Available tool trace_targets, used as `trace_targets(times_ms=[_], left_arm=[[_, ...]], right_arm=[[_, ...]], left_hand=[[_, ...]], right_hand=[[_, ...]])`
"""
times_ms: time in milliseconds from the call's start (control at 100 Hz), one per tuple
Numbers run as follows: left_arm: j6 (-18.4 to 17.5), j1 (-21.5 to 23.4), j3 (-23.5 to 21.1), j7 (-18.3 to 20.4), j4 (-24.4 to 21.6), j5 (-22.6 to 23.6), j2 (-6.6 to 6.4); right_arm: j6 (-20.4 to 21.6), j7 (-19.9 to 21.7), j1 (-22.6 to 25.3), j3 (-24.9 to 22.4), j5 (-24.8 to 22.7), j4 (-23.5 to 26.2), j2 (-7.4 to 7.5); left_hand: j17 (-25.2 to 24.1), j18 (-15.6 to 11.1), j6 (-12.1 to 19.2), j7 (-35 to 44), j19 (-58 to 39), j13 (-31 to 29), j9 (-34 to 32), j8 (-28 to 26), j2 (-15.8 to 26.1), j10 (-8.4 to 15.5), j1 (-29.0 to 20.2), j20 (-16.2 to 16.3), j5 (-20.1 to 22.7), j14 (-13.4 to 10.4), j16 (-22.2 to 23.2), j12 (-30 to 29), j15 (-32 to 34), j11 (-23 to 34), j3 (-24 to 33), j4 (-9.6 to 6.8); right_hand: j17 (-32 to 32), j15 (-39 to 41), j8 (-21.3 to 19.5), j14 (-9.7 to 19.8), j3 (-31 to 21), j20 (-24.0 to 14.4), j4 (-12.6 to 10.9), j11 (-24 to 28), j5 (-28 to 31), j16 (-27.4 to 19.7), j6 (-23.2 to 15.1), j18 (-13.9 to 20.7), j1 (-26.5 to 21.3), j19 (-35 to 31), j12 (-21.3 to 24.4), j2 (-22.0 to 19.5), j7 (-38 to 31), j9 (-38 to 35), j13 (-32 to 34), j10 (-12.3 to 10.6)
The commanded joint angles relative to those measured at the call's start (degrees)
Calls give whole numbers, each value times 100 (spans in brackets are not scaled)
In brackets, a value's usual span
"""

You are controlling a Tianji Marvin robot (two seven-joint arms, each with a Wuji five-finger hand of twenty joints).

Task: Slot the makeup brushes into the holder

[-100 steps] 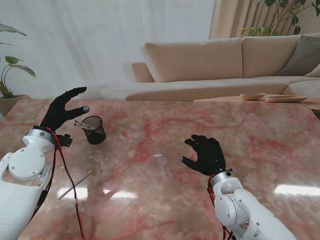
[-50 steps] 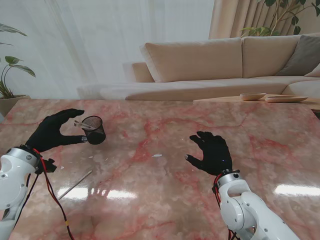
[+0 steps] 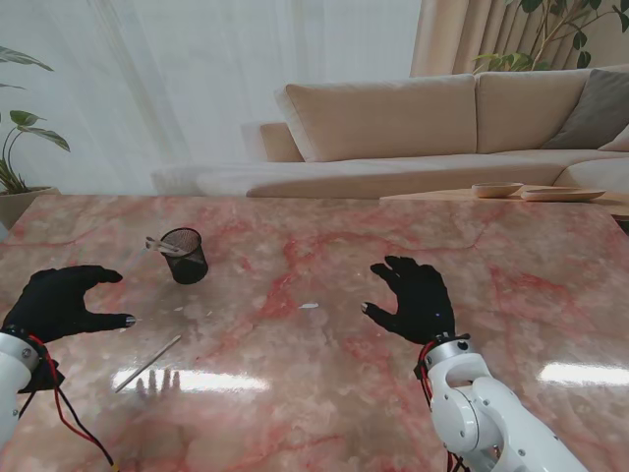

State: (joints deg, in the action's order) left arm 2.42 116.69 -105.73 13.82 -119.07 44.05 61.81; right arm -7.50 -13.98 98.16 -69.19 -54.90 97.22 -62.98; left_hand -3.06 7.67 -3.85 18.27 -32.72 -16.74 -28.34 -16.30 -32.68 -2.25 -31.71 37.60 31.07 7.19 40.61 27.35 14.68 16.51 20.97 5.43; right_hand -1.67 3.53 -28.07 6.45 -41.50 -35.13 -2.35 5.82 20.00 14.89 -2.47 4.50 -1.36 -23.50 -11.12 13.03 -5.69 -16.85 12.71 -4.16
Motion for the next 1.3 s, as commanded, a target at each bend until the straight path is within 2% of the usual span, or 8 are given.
trace_targets(times_ms=[0, 90, 190, 320, 520, 840, 1290], left_arm=[[53, 145, 39, 46, -16, 49, 1], [215, 243, 122, 57, -32, 208, 1], [312, 291, 276, -38, 40, 412, 8], [485, 326, 500, -148, 146, 811, 6], [702, 357, 775, -287, 342, 1180, 1], [839, 250, 1042, -599, 728, 1308, 8], [1098, 124, 1382, -556, 973, 1634, -31]], right_arm=[[6, 61, 40, 26, 38, 55, -29], [4, 79, 42, 40, 15, 76, -23], [5, 101, 39, 47, 6, 90, -20], [7, 131, 33, 51, -4, 118, -15], [-15, 181, 9, 90, -1, 131, -11], [-53, 275, 10, 119, -18, 162, 2], [-30, 282, 46, 91, -42, 213, 6]], left_hand=[[-63, -20, -6, 62, -94, -151, -88, -114, -154, -112, 40, 143, 134, 187, 80, -43, 121, 38, 242, -70], [-78, 3, 23, 142, -137, -160, -96, -156, -194, -107, -14, 153, 199, 203, 81, -54, 142, 47, 355, -82], [-85, 5, 57, 598, -167, -165, -100, -529, -355, -100, 123, 97, 186, 209, 80, -62, 196, 102, 832, -11], [-104, 2, 67, 949, -19, -148, -129, -867, -489, -100, 154, 1, 146, 223, 75, -31, 212, 165, 1134, 35], [-110, -1, 41, 963, 81, -151, -114, -916, -511, -100, 175, -33, 71, 230, 81, 6, 240, 219, 1247, 57], [-109, -4, 49, 938, 211, -165, -126, -904, -526, -103, 204, -36, 59, 229, 91, 79, 289, 299, 1390, 79], [-140, 2, 68, 1015, 405, -159, -162, -932, -546, -99, 250, -25, 129, 246, 108, 162, 323, 357, 1312, 132]], right_hand=[[-73, 4, -13, 100, 72, 61, -288, -58, -115, -55, -2, 40, 44, 41, 52, 4, 41, 88, -84, -30], [-76, 8, -19, 101, 65, 57, -285, -53, -112, -47, -4, 37, 38, 33, 44, 13, 33, 92, -89, -30], [-78, 16, -26, 92, 55, 52, -282, -48, -107, -36, -5, 30, 35, 22, 34, 15, 24, 97, -88, -21], [-88, 24, -33, 98, 40, 43, -276, -39, -105, -21, -8, 25, 38, 7, 19, 24, 16, 101, -90, -20], [-90, 33, -40, 96, 18, 33, -267, -36, -101, -5, -4, 22, 34, -11, 3, 28, 7, 107, -85, -14], [-98, 33, -48, 95, -7, 29, -250, -39, -95, 7, -11, 19, 46, -17, -9, 33, -2, 111, -79, -21], [-107, 33, -52, 95, -16, 29, -236, -44, -95, 16, -17, 17, 47, -18, -19, 30, -5, 124, -78, -17]])
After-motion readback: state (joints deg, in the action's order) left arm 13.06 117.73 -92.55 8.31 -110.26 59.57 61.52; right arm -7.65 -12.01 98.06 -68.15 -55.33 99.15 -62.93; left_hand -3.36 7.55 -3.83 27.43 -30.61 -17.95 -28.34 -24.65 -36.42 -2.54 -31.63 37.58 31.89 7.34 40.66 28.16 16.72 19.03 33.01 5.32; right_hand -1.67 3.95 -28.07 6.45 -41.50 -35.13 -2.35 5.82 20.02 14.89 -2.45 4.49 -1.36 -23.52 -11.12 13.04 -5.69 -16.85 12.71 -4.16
